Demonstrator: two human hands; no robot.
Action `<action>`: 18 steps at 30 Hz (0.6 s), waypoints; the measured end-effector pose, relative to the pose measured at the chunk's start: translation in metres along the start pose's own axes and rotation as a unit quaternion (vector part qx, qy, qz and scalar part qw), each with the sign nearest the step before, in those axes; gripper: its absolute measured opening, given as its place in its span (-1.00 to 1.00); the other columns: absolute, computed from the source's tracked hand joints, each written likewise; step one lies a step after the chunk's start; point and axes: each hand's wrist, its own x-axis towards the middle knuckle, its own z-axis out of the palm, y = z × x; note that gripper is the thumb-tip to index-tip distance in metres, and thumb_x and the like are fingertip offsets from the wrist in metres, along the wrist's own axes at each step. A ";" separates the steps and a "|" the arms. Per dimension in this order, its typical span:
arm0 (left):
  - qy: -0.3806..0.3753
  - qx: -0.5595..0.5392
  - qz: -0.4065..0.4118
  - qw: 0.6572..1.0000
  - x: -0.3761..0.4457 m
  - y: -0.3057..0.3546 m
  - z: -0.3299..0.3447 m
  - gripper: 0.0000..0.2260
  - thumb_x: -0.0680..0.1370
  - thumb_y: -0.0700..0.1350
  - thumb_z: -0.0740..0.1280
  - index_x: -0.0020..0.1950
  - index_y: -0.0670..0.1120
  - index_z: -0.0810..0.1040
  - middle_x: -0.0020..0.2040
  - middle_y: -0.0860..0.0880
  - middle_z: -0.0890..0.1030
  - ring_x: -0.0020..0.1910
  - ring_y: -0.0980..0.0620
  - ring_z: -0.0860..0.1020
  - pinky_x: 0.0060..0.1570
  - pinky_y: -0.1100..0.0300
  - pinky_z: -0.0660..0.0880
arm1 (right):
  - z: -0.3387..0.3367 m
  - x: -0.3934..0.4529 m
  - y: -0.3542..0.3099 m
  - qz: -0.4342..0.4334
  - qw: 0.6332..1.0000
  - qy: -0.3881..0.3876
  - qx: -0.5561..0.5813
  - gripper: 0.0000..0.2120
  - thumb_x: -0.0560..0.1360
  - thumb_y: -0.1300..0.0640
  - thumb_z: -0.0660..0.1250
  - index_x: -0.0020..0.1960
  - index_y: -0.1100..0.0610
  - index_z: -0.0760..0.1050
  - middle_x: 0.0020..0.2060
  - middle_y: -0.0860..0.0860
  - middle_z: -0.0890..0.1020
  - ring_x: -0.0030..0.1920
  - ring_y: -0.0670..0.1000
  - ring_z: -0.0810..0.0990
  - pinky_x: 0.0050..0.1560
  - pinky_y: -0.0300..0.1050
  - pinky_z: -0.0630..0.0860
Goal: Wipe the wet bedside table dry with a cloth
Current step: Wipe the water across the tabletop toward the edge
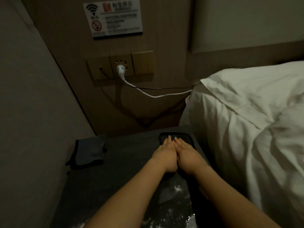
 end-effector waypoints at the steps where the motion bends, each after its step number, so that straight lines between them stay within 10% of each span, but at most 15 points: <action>1: 0.001 0.002 0.004 1.000 0.004 0.003 -0.001 -0.26 0.56 -0.14 0.23 0.55 -0.22 -0.22 0.56 -0.23 -0.24 0.57 -0.11 -0.16 0.53 0.07 -0.06 | -0.003 0.000 0.004 0.003 1.000 0.000 -0.006 -0.49 0.63 0.14 -0.02 0.51 0.22 -0.11 0.53 0.14 -0.04 0.53 0.05 -0.09 0.48 -0.18 -0.19; 18: 0.002 0.018 0.064 0.998 -0.014 0.030 0.020 -0.33 0.59 -0.13 0.14 0.54 -0.27 -0.20 0.56 -0.25 -0.21 0.56 -0.13 -0.16 0.53 0.06 -0.10 | -0.006 -0.042 0.016 0.088 0.994 0.000 0.070 -0.44 0.55 0.26 0.11 0.51 0.10 0.03 0.53 0.03 0.05 0.52 -0.01 0.00 0.49 -0.11 -0.04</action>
